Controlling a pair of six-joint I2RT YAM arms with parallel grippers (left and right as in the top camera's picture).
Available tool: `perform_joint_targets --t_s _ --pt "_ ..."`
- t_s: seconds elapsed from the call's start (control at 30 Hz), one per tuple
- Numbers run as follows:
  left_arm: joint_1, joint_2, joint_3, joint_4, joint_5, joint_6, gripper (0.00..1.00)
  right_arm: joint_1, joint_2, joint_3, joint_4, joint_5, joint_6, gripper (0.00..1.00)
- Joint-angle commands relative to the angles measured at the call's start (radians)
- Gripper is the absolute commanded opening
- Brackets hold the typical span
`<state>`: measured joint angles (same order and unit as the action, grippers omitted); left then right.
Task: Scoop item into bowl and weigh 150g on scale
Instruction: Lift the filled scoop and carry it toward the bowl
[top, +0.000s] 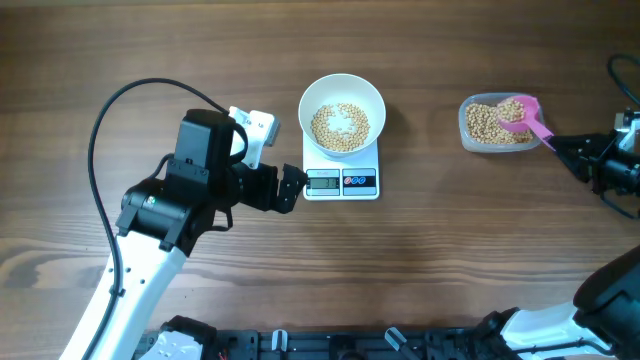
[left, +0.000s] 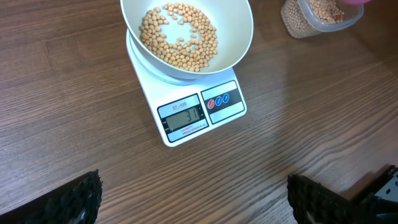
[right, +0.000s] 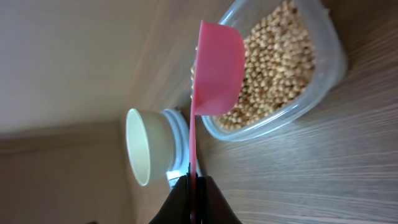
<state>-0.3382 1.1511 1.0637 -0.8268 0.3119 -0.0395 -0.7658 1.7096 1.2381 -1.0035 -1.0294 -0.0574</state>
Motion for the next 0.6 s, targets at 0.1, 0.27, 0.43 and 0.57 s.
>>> perform_joint_targets --t_s 0.1,0.27,0.43,0.57 --pt "0.006 -0.006 0.000 0.000 0.008 -0.005 1.00 -0.002 0.011 -0.006 -0.012 -0.191 -0.048 0.04" --pt "0.006 -0.006 0.000 0.000 0.009 -0.005 1.00 -0.002 0.011 -0.006 -0.026 -0.238 -0.045 0.05" --pt "0.006 -0.006 0.000 0.000 0.008 -0.005 1.00 0.009 0.011 -0.006 -0.049 -0.343 -0.047 0.04" --pt "0.006 -0.006 0.000 0.000 0.009 -0.005 1.00 0.055 0.011 -0.006 -0.058 -0.446 -0.045 0.04"
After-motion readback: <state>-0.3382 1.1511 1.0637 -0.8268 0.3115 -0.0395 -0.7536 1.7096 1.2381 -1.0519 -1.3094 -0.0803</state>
